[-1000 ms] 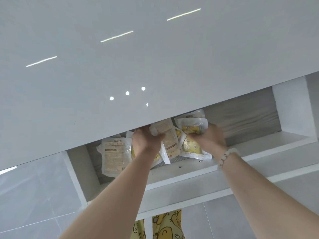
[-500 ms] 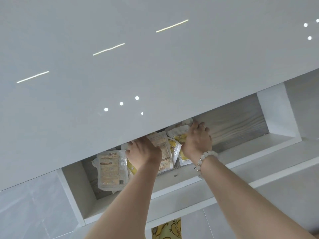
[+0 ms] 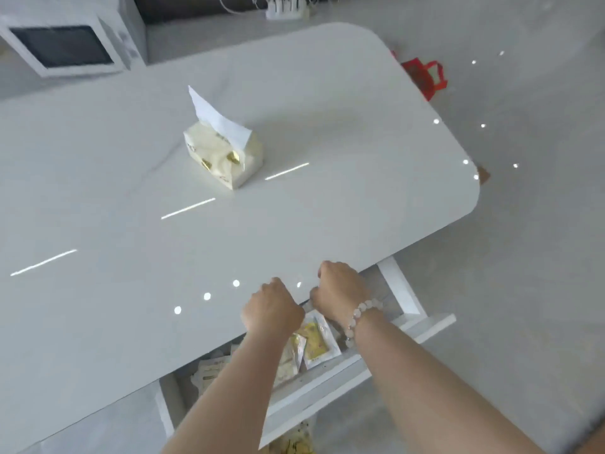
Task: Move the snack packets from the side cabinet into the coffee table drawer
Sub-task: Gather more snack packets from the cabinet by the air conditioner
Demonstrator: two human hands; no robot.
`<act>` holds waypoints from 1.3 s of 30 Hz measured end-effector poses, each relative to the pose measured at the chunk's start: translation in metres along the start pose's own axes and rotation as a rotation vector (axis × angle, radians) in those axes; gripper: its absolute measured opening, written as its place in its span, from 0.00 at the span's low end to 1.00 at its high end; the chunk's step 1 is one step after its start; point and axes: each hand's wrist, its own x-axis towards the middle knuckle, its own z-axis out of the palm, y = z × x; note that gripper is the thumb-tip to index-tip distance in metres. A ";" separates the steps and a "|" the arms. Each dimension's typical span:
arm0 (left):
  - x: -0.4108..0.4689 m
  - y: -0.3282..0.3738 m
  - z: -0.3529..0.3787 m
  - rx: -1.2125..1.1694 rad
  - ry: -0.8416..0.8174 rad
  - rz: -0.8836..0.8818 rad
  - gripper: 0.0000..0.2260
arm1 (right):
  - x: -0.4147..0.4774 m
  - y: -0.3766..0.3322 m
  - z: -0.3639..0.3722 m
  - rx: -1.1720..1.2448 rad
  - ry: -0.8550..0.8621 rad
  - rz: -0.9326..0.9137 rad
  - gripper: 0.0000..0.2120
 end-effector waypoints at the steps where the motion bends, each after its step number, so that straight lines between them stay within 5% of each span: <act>1: -0.013 0.002 -0.034 0.027 0.071 0.046 0.17 | -0.013 -0.012 -0.029 -0.012 0.086 -0.038 0.12; 8: -0.135 -0.042 -0.242 0.088 0.622 0.218 0.17 | -0.112 -0.122 -0.186 -0.199 0.609 -0.476 0.13; 17: -0.267 -0.166 -0.328 0.089 0.948 0.034 0.17 | -0.227 -0.267 -0.234 -0.282 0.749 -0.942 0.13; 26: -0.373 -0.336 -0.314 0.001 1.076 -0.209 0.19 | -0.341 -0.408 -0.171 -0.382 0.755 -1.207 0.15; 39: -0.586 -0.634 -0.191 -0.200 1.007 -0.799 0.19 | -0.557 -0.611 0.060 -0.544 0.580 -1.663 0.19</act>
